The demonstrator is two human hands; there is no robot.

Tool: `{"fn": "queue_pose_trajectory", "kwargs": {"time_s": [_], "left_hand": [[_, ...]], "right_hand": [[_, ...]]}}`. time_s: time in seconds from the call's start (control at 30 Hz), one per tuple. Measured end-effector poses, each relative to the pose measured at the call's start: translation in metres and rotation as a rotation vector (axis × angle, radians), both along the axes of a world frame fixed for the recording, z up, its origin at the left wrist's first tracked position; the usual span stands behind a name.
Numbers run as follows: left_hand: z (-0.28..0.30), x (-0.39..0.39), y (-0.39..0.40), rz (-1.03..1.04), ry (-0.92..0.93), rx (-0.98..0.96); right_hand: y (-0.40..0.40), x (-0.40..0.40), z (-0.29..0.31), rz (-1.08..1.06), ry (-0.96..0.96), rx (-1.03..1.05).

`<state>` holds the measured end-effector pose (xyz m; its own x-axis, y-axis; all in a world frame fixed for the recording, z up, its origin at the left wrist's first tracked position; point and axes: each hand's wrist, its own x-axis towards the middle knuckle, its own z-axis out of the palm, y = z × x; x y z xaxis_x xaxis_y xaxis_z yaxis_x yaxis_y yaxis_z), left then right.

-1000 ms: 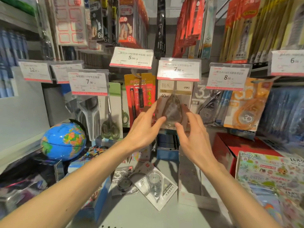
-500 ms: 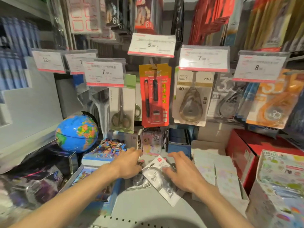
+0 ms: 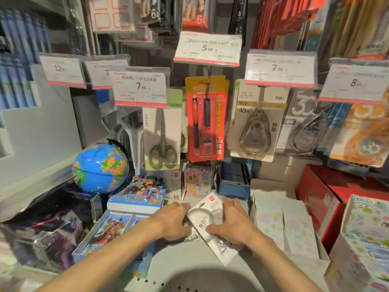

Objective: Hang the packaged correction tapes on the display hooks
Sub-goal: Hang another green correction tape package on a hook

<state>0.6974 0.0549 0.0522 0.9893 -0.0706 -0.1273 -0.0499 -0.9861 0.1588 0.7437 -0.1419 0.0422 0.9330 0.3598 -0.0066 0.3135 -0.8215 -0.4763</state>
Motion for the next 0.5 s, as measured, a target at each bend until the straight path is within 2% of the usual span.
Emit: {"fn": "queue_pose_trajectory", "kwargs": {"time_s": [0.07,0.13,0.27,0.33,0.4,0.5], "left_hand": [[0.0,-0.001,0.003,-0.014,-0.077,-0.091],[0.002,0.0,0.007,0.0,-0.149,-0.272],[0.009,0.004,0.008,0.072,-0.127,-0.891],[0.014,0.003,0.004,0.102,-0.117,-1.118],[0.019,0.001,-0.004,0.113,-0.107,-1.265],[0.03,-0.006,-0.019,0.05,-0.116,-1.33]], "right_hand": [[0.001,-0.001,0.003,-0.028,-0.018,0.076],[0.0,-0.001,0.006,-0.058,-0.035,0.153],[-0.007,-0.006,0.016,-0.099,0.019,0.406],[-0.011,-0.012,0.024,-0.098,0.043,0.469],[-0.018,-0.022,0.034,-0.095,0.047,0.499],[-0.033,-0.038,0.048,-0.1,0.046,0.543]]}}
